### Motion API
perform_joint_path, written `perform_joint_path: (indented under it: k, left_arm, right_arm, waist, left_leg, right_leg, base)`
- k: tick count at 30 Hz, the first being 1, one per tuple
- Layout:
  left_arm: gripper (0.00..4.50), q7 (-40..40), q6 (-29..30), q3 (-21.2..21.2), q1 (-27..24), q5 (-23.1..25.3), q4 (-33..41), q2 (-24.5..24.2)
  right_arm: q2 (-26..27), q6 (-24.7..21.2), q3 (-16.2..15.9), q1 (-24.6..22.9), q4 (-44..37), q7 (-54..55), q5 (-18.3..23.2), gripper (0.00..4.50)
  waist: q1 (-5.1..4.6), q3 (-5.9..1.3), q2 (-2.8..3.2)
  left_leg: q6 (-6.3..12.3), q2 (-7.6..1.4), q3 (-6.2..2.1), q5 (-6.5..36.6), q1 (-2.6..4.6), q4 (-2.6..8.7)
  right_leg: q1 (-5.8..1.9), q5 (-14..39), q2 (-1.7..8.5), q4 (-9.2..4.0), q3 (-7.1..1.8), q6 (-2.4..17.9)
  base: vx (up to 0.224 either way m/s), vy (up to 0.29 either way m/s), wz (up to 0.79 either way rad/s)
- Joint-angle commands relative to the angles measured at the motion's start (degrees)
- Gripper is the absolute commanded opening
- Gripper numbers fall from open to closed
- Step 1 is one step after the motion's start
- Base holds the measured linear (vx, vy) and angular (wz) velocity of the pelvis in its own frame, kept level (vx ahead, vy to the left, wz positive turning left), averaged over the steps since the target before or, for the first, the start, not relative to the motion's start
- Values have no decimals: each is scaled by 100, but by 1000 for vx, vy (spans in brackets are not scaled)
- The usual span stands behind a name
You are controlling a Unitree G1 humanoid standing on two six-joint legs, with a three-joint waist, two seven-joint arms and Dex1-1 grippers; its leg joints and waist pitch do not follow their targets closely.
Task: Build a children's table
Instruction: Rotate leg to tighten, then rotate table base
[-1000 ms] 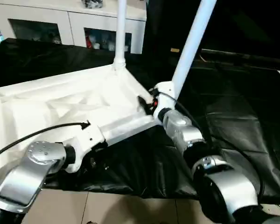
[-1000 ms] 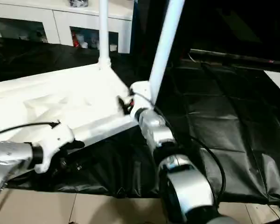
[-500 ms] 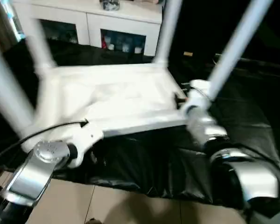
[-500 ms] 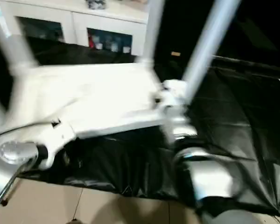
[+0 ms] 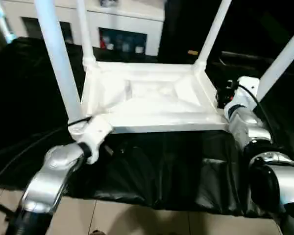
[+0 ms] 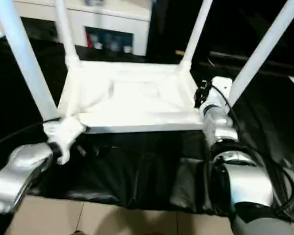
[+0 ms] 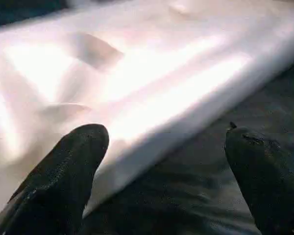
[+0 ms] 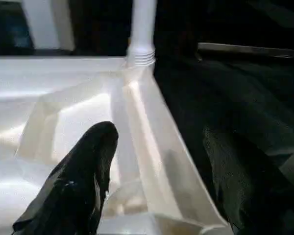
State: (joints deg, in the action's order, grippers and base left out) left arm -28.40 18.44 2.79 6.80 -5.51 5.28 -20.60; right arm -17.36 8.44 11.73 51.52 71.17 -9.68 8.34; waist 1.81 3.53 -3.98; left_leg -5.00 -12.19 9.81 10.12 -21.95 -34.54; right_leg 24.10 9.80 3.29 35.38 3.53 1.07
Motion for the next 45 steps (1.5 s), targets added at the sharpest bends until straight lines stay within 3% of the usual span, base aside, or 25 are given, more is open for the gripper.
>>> perform_joint_path:
  k: [1,4,6,12,13,17,20,23,26,29,33,35,38,39,40,41,42,43,45]
  left_arm:
    - [442,136,-190,183,-62,-134,159,87]
    - [442,415,-843,581,-695,-318,457,411]
    - [442,698,-1193,779,-1162,-305,724,647]
    - [442,1301,-1803,970,-1533,-89,963,1031]
    - [442,1394,-1782,985,-1514,-52,952,1070]
    - [442,2123,-1826,1143,-1005,353,417,1145]
    - [442,1896,-2031,1091,-608,242,57,990]
    - [442,1816,-2105,969,-296,418,-348,769]
    - [442,1854,-2083,1052,430,427,-1284,571]
    - [442,1723,-2189,1072,685,292,-1611,534]
    - [442,1017,-2186,1104,934,-314,-1852,472]
    - [442,733,-2140,1066,918,-460,-1827,438]
    - [442,186,-2055,995,812,-799,-1690,407]
    - [442,-490,-1726,886,614,-1343,-1357,359]
    - [442,-839,-1407,796,461,-1671,-1060,302]
    - [442,-1061,-1241,711,354,-1844,-871,236]
    - [442,-1193,-1153,654,290,-1937,-767,193]
    - [442,-1421,-997,546,169,-2071,-596,93]
    - [442,-2121,-599,184,-190,-2382,-133,-242]
  right_arm:
    - [-43,54,-90,-71,-108,-216,-61,313]
    - [96,85,-276,-518,-602,-1094,39,313]
    - [203,7,-441,-996,-1221,-1869,185,313]
    - [279,-243,-760,-1942,-2599,-2588,484,313]
    - [284,-265,-758,-1999,-2652,-2564,493,313]
    - [392,-433,-562,-2327,-2927,-2040,393,313]
    - [465,-583,-495,-2480,-3117,-1950,433,313]
    - [448,-766,-541,-2619,-3252,-1701,381,313]
    - [431,-941,-420,-2670,-3047,-832,197,313]
    - [462,-1096,-380,-2743,-3141,-627,126,313]
    - [485,-1235,-391,-2700,-3072,-414,33,313]
    - [480,-1284,-420,-2670,-3054,-384,14,313]
    - [475,-1345,-498,-2606,-2972,-362,-34,313]
    - [480,-1344,-594,-2509,-2804,-364,-113,313]
    - [488,-1317,-631,-2438,-2692,-379,-151,313]
    - [500,-1305,-638,-2385,-2618,-391,-169,313]
    - [509,-1293,-637,-2350,-2567,-398,-178,313]
    - [525,-1273,-625,-2267,-2441,-397,-188,313]
    - [553,-1181,-683,-2002,-2100,-451,-266,313]
  waist:
    - [-10,-447,156]
    - [-30,-393,144]
    - [-23,-414,153]
    - [39,-377,166]
    - [31,-359,201]
    - [21,-348,186]
    - [18,-357,134]
    - [6,-366,163]
    - [-3,-384,181]
    - [12,-417,182]
    - [34,-463,163]
    - [41,-456,128]
    - [55,-424,139]
    - [55,-416,116]
    - [58,-406,133]
    - [61,-414,137]
    - [50,-404,82]
    - [59,-382,101]
    - [55,-373,85]
  left_leg:
    - [241,-70,51,1122,76,336]
    - [179,-115,32,1516,43,383]
    - [204,-126,36,1559,76,374]
    - [224,-158,28,1750,122,416]
    - [177,-154,24,1882,131,428]
    - [49,-106,2,2134,151,420]
    - [60,-59,-17,2095,141,426]
    - [31,-72,-40,1972,127,446]
    - [-22,-45,-17,1848,149,424]
    - [-51,-62,-19,1642,136,424]
    - [32,-66,16,1148,119,394]
    - [105,-66,40,1034,116,389]
    - [98,-82,56,1169,139,404]
    - [53,-83,56,1260,143,402]
    - [10,-93,56,1308,141,415]
    - [-42,-106,55,1353,167,406]
    - [-33,-96,61,1381,140,414]
    - [-30,-101,79,1456,177,416]
    - [-84,-104,55,1615,153,440]
  right_leg:
    - [-347,488,297,-324,-212,1286]
    - [-352,1152,321,-409,-201,1141]
    - [-332,1215,312,-424,-218,1081]
    - [-272,1492,293,-477,-212,978]
    - [-263,1660,286,-508,-209,914]
    - [-244,2271,309,-562,-194,683]
    - [-255,2600,311,-618,-182,411]
    - [-256,2398,309,-578,-181,443]
    - [-242,2120,300,-553,-195,537]
    - [-289,1673,321,-486,-209,693]
    - [-342,784,332,-380,-229,1009]
    - [-344,681,338,-369,-236,1081]
    - [-316,1033,349,-396,-238,1066]
    - [-317,1198,365,-402,-240,1032]
    - [-302,1311,369,-411,-245,1025]
    - [-288,1339,378,-380,-244,1053]
    - [-291,1419,357,-381,-240,1042]
    - [-243,1497,339,-421,-248,996]
    - [-261,1750,353,-406,-239,936]
  base:
    - [0,0,0]
    - [0,0,0]
    - [0,0,0]
    - [0,0,0]
    - [0,0,0]
    - [0,0,0]
    - [0,0,0]
    - [0,0,0]
    - [0,0,0]
    - [0,0,0]
    - [0,0,0]
    - [0,0,0]
    - [0,0,0]
    - [0,0,0]
    - [0,0,0]
    - [0,0,0]
    - [0,0,0]
    - [0,0,0]
    - [0,0,0]
